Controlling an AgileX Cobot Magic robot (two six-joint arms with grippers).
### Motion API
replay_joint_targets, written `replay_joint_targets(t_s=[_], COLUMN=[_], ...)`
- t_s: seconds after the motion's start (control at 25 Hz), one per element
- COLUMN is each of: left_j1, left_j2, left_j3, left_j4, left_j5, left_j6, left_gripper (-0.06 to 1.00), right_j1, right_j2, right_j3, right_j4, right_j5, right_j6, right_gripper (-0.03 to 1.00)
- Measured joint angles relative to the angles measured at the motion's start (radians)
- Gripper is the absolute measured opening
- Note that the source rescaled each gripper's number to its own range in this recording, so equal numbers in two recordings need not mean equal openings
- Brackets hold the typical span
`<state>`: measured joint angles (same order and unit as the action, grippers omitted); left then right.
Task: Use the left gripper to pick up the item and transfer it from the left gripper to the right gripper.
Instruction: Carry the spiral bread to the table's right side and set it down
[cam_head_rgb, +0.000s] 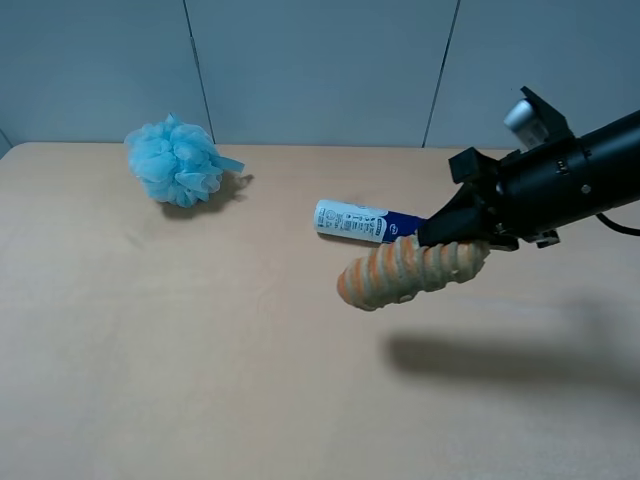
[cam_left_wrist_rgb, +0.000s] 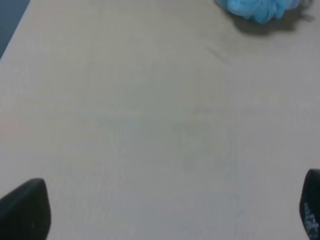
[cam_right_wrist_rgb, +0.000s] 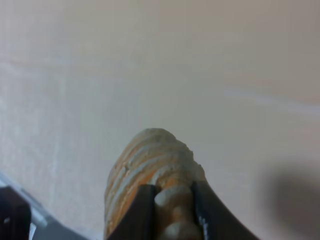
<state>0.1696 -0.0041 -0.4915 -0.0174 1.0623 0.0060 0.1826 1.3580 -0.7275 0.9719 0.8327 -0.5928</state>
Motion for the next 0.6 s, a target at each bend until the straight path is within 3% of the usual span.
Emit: replay_joint_targets(t_s=[0.28, 0.6], left_j1=[0.0, 0.0], left_j2=[0.0, 0.0], left_j3=[0.0, 0.0], left_j4=[0.0, 0.0], left_j5=[0.0, 0.0], left_j6=[-0.006, 0.0], left_gripper=[1.0, 1.0], right_j1=[-0.257, -0.342], right_j2=[0.067, 0.298], right_j3=[-0.022, -0.196], right_j4=[-0.073, -0.085], right_j5=[0.176, 0.31], right_j6=[-0.082, -0.159], right_gripper=[0.0, 0.0])
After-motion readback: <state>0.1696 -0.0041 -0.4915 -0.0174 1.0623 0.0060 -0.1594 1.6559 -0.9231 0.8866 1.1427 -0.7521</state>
